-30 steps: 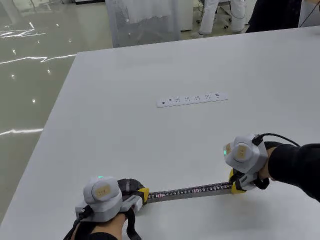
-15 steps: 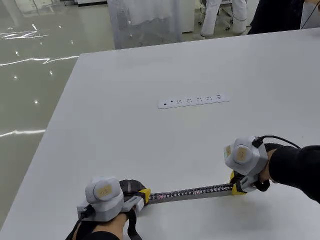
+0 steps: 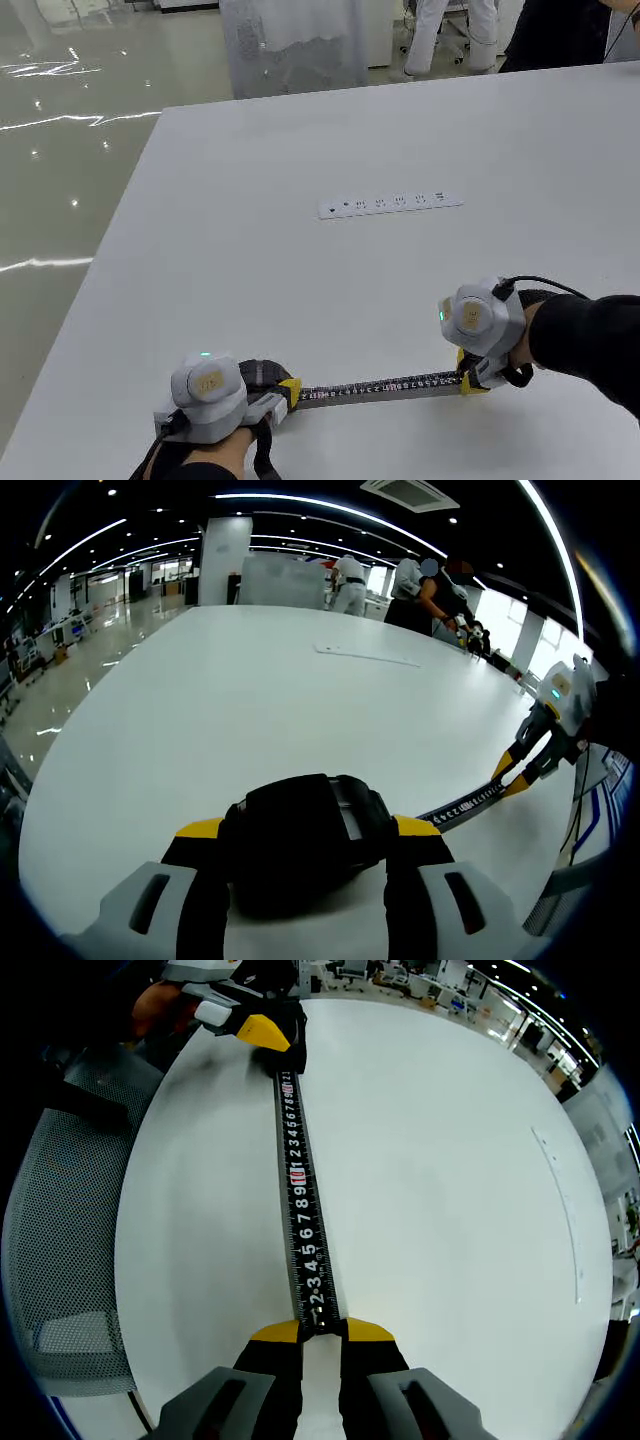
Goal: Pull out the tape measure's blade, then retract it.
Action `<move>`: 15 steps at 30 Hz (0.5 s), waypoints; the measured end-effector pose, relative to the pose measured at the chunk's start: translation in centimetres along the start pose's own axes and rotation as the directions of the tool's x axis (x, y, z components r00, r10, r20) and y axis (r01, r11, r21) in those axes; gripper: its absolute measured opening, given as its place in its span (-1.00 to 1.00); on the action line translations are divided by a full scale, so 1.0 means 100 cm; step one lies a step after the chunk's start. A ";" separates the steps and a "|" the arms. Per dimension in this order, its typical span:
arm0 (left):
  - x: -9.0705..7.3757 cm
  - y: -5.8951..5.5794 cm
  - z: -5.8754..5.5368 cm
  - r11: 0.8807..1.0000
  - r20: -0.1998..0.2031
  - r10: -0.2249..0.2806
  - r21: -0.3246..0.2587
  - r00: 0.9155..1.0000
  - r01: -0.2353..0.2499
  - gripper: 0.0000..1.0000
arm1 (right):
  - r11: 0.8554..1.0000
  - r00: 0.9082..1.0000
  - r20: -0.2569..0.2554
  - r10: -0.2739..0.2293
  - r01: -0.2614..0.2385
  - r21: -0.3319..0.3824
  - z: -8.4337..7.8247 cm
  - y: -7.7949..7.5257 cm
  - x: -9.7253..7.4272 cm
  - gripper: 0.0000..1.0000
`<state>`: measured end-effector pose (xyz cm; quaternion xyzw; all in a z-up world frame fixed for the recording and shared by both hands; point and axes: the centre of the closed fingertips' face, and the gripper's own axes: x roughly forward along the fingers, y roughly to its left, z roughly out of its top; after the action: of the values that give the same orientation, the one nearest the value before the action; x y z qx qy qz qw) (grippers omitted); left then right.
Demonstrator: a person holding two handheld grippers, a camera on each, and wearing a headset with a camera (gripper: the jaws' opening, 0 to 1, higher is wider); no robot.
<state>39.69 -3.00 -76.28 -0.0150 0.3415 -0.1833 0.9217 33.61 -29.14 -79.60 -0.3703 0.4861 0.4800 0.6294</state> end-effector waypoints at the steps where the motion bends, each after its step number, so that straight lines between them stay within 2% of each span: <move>1: 0.000 0.000 0.000 1.000 -0.001 0.000 0.000 1.000 0.000 0.15 | 1.000 1.000 0.001 0.000 0.000 0.003 0.000 0.000 0.000 -0.83; 3: 0.000 0.000 0.000 1.000 -0.002 -0.001 0.000 1.000 0.001 0.15 | 1.000 1.000 -0.001 -0.001 0.001 -0.006 0.000 0.000 0.000 -0.83; 5: -0.001 -0.001 0.000 1.000 0.000 -0.002 0.001 1.000 0.002 0.15 | 0.999 1.000 -0.008 -0.004 0.003 -0.046 0.002 0.002 0.000 -0.83; 7: 0.000 0.000 0.001 1.000 -0.003 -0.004 0.001 1.000 0.004 0.15 | 1.000 1.000 -0.005 -0.004 0.003 -0.024 0.002 0.001 0.000 -0.83; 15: 0.000 0.000 0.000 1.000 -0.010 -0.009 0.003 1.000 0.009 0.16 | 0.999 1.000 -0.004 -0.002 0.002 -0.036 0.004 0.000 0.001 -0.83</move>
<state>39.66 -3.00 -76.27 -0.0143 0.3459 -0.1879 0.9191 33.68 -28.72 -79.58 -0.3828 0.4783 0.4874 0.6221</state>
